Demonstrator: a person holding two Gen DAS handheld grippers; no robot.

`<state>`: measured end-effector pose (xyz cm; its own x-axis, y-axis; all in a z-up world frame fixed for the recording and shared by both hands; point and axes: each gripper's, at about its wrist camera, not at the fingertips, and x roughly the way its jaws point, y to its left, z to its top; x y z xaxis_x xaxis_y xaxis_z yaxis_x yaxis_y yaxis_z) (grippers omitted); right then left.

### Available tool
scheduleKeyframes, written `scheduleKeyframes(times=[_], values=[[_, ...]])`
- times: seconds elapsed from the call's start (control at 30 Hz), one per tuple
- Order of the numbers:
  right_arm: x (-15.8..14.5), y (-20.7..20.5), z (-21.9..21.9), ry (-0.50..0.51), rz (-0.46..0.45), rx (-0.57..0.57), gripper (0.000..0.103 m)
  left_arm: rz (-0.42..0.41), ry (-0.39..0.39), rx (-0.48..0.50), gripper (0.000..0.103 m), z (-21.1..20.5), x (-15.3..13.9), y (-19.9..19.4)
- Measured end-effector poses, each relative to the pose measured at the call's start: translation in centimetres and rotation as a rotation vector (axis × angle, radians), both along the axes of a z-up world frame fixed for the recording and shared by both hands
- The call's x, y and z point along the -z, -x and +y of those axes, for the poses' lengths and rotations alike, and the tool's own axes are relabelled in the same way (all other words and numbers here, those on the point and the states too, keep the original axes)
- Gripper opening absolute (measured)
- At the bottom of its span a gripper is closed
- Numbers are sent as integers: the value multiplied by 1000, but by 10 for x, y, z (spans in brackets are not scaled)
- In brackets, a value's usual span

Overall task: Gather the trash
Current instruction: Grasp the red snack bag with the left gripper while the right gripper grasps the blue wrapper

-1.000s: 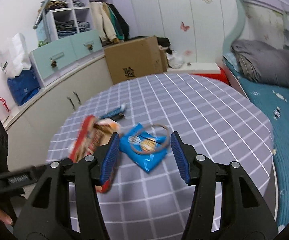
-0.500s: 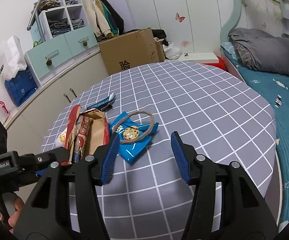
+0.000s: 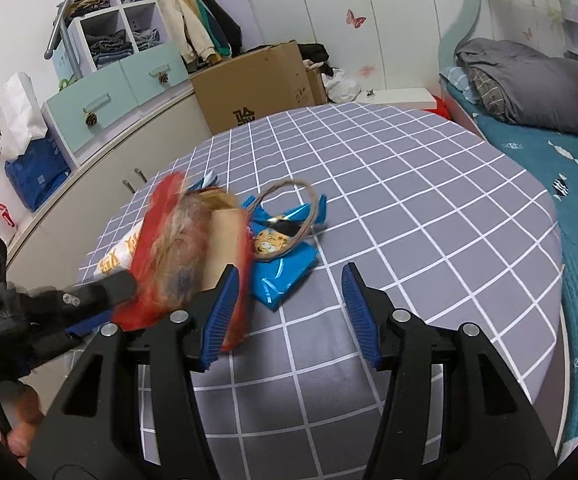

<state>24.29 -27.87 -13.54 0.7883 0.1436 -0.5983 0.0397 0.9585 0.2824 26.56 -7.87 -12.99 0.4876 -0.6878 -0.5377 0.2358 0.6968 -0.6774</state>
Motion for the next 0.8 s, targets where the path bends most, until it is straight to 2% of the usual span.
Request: scheduleKeyframes(times=[0.33,0.43,0.6,0.73,0.8], values=[[-3,-11,-23,-25,-3,42,53,-97,-38,-5,9,-2,-22,-2],[-5,-24,-31,-49,1,37,53,-145,-56,-16,9,0,-36,-6],[-2,-54,-42,-73,36,15,52,-179,-64,-41,8,3,-48,-12],[0,-76,-41,-65,80,-18,47,-221,-68,-72,8,8,-59,-17],[4,-86,-39,-69,108,-37,40,-230,-78,-89,8,9,-62,-20]])
